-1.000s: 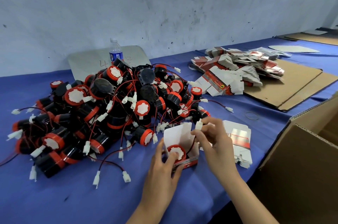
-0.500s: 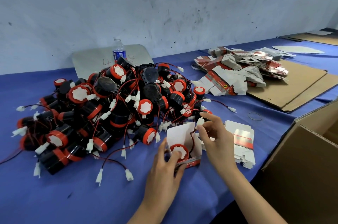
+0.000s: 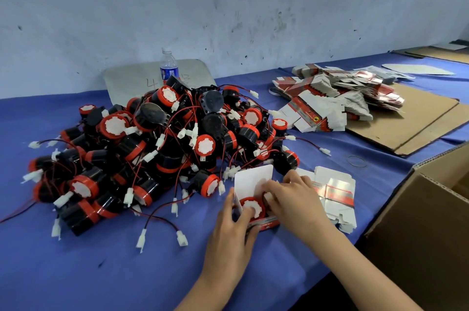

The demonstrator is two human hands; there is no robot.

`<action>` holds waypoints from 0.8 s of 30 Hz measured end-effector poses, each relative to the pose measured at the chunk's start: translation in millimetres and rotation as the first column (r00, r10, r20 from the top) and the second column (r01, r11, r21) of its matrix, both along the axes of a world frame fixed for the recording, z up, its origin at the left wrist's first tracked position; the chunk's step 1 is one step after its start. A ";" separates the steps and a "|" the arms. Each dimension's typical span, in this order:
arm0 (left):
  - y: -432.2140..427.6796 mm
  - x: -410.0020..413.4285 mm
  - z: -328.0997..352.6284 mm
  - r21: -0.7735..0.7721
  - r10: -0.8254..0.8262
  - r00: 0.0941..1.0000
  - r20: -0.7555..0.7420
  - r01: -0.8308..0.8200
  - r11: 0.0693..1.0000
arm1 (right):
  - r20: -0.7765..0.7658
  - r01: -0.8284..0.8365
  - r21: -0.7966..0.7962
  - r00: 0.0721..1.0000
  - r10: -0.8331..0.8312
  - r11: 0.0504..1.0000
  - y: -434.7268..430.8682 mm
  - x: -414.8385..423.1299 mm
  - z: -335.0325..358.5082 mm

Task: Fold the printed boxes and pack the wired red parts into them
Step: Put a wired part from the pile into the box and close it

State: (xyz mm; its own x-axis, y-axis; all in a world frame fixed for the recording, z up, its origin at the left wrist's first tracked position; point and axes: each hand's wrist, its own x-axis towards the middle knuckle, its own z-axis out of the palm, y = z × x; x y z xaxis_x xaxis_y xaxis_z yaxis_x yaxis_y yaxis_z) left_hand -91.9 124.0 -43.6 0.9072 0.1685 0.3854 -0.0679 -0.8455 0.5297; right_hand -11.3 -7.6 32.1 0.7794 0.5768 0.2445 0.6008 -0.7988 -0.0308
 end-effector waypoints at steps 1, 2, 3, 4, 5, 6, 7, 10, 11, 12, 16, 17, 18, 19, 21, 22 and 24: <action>-0.6 -0.5 0.6 0.000 -0.003 1.000 0.015 0.003 1.000 | -0.022 -0.016 -0.021 1.000 0.016 1.000 0.5 -0.8 -1.9; -1.6 -0.8 2.0 0.008 -0.005 0.999 0.037 0.005 1.000 | -0.050 -0.037 -0.030 0.998 0.036 0.999 1.2 -2.0 -3.6; -2.0 -0.9 3.7 0.025 -0.008 0.998 0.062 0.007 1.000 | -0.078 -0.054 -0.025 0.996 0.052 0.998 1.6 -3.0 -5.4; -2.0 -1.3 5.8 0.037 -0.015 0.997 0.080 0.012 0.999 | -0.098 -0.057 -0.007 0.994 0.056 0.998 1.1 -3.3 -6.8; -1.9 -1.7 8.5 0.046 -0.020 0.996 0.092 0.015 0.999 | -0.107 -0.045 0.013 0.993 0.046 0.999 0.1 -3.1 -7.9; -2.1 -2.6 10.9 0.054 -0.014 0.994 0.107 0.008 0.998 | -0.109 -0.019 0.026 0.994 0.022 0.999 -0.8 -3.4 -9.0; -2.3 -3.2 12.5 0.066 -0.003 0.992 0.127 -0.005 0.998 | -0.112 0.014 0.022 0.994 -0.011 1.000 -1.8 -4.1 -9.6; -2.9 -3.6 12.4 0.130 0.022 0.982 0.188 -0.047 0.990 | -0.181 0.122 -0.051 0.975 -0.129 0.991 -0.7 -9.1 -9.2; -2.3 -3.6 11.7 0.143 0.023 0.980 0.196 -0.052 0.988 | -0.210 0.141 -0.061 0.966 -0.151 0.988 0.6 -10.3 -8.6; -1.7 -3.6 11.1 0.145 0.023 0.980 0.197 -0.053 0.988 | -0.237 0.149 -0.046 0.959 -0.155 0.988 1.5 -10.8 -7.7; -2.1 -4.1 9.0 0.131 -0.018 0.982 0.188 -0.007 0.991 | -0.265 0.141 0.154 0.959 -0.096 0.978 3.5 -13.9 -10.9; -2.5 -4.3 8.8 0.137 -0.048 0.982 0.182 0.023 0.990 | -0.242 0.138 0.185 0.966 -0.091 0.973 4.0 -15.3 -14.0; -2.7 -4.4 9.0 0.145 -0.075 0.981 0.177 0.049 0.988 | -0.222 0.140 0.207 0.971 -0.093 0.968 4.6 -16.8 -17.3; -2.7 -4.3 9.4 0.151 -0.093 0.980 0.177 0.067 0.986 | -0.206 0.145 0.234 0.974 -0.097 0.961 5.2 -18.2 -20.8; -2.3 -4.1 10.4 0.157 -0.115 0.976 0.187 0.086 0.984 | -0.173 0.160 0.291 0.978 -0.113 0.943 6.6 -21.6 -26.7; -3.1 -4.5 11.3 0.156 -0.122 0.973 0.193 0.093 0.983 | -0.152 0.179 0.309 0.979 -0.137 0.934 7.2 -24.3 -28.8; -5.3 -5.7 13.0 0.135 -0.120 0.974 0.191 0.095 0.986 | -0.112 0.234 0.352 0.972 -0.207 0.906 9.4 -31.2 -33.8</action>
State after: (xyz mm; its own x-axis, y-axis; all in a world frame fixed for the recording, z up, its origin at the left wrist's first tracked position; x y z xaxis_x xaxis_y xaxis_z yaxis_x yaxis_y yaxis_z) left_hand -97.5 118.7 -30.7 0.8209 0.0135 0.5709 -0.2553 -0.8856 0.3880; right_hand -42.4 1.8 -1.7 0.8993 0.2715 0.3429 0.3964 -0.8372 -0.3768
